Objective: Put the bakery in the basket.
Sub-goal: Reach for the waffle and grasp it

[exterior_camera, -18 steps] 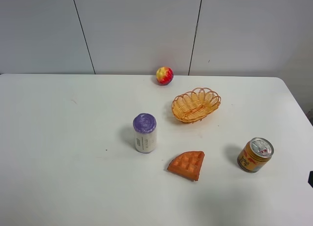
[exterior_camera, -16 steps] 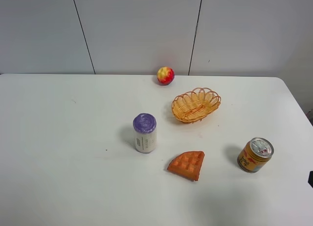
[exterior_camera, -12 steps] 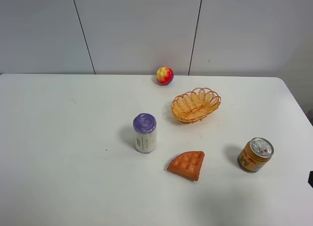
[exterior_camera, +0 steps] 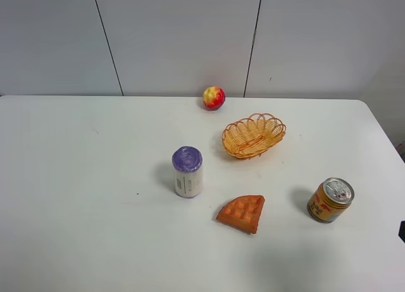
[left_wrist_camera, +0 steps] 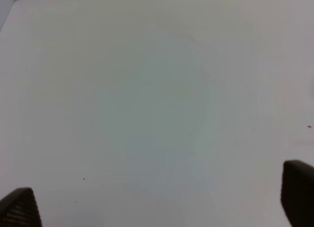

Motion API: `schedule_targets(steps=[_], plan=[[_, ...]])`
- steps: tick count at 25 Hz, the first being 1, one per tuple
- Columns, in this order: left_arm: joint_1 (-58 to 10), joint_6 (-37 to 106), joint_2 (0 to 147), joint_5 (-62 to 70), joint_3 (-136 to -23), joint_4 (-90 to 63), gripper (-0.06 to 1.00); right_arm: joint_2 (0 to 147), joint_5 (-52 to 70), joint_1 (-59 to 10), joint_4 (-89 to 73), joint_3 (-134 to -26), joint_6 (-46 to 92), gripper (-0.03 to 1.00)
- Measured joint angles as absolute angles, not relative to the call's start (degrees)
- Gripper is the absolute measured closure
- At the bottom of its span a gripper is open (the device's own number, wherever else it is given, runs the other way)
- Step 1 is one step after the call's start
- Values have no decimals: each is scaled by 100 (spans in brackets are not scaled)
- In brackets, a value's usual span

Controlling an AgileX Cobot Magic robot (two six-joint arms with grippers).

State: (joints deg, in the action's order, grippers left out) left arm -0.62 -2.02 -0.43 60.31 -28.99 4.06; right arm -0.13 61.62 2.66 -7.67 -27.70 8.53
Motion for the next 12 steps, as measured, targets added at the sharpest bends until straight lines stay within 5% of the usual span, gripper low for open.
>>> schedule_targets(steps=[7, 12], plan=[[-62, -202, -43, 6031, -2899, 406, -5, 150, 6168, 167, -1120, -2776, 892, -2], [-62, -202, -43, 6031, -2899, 406, -5, 1759, 5997, -349, -1614, -2817, 1204, -2]])
